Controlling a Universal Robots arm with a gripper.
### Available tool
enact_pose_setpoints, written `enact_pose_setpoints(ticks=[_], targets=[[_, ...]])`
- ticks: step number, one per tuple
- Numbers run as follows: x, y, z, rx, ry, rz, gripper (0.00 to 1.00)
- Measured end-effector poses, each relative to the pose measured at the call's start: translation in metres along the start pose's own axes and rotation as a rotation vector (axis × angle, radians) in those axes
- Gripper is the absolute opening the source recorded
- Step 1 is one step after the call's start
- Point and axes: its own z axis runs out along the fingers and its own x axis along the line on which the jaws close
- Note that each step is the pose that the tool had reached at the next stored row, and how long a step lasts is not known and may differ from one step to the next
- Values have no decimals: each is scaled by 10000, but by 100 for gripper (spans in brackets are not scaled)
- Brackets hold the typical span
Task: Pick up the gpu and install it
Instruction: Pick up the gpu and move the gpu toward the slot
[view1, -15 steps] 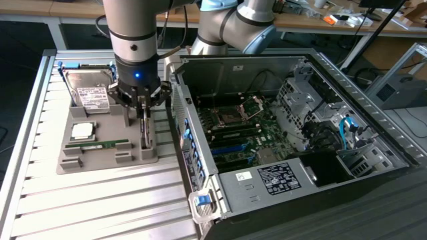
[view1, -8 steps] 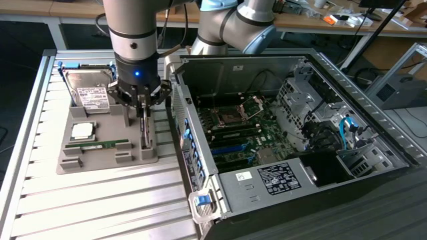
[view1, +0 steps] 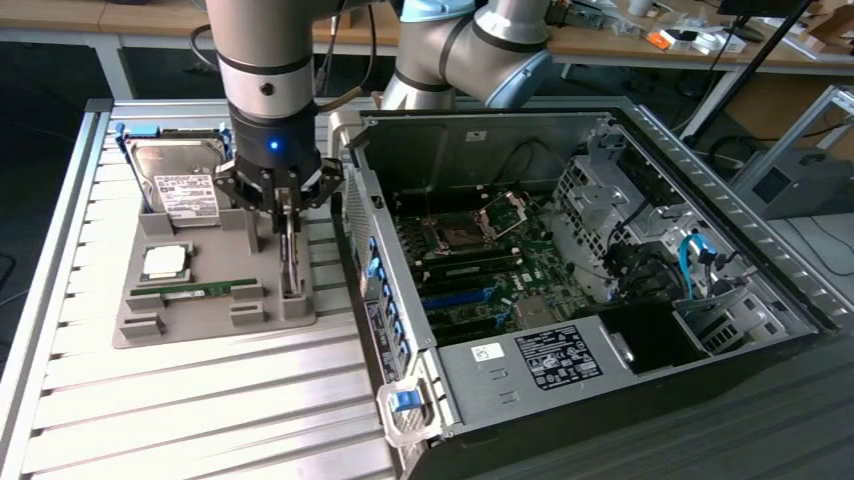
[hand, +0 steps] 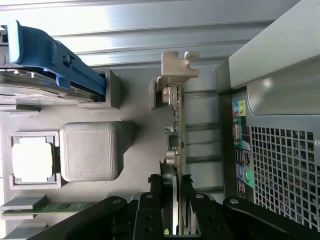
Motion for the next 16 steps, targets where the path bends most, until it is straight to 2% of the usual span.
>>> enact_pose_setpoints(ticks=[16], targets=[[-2, 2, -50, -8, -1, 0, 27]])
